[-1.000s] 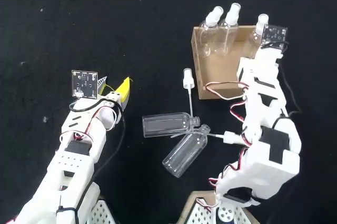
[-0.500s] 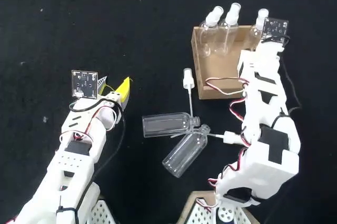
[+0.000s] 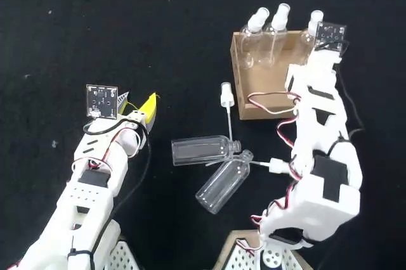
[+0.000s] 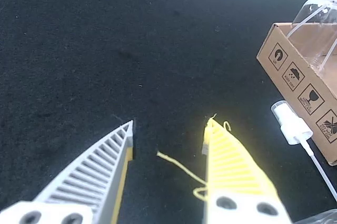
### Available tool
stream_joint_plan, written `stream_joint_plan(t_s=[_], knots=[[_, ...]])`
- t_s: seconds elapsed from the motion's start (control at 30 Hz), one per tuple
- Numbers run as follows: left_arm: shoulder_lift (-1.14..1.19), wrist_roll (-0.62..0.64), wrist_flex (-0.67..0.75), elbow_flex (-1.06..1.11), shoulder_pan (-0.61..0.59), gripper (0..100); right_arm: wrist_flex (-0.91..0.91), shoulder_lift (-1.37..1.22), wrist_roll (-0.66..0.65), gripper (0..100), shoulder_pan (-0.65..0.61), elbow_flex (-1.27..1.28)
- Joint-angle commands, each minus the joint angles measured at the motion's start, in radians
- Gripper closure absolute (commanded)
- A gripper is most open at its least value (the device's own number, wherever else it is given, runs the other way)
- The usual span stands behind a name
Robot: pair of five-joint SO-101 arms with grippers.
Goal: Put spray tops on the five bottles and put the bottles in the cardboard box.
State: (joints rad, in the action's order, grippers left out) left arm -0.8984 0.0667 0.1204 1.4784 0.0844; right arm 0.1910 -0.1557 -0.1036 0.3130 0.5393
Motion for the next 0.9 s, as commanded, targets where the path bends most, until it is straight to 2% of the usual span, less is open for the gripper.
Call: stream_joint_plan(t_s=[0.0, 0.2, 0.87], knots=[[-0.002, -0.005, 0.020, -0.031, -0.010, 79, 0.028, 0.104, -0.008, 98.7, -0.002, -0.053], [-0.002, -0.005, 0.020, -0.031, -0.010, 79, -0.044, 0.010, -0.009, 98.7, 0.035, -0.079], [-0.002, -0.005, 0.020, -0.033, -0.010, 79, -0.046, -0.231, -0.009, 98.7, 0.032, -0.283]])
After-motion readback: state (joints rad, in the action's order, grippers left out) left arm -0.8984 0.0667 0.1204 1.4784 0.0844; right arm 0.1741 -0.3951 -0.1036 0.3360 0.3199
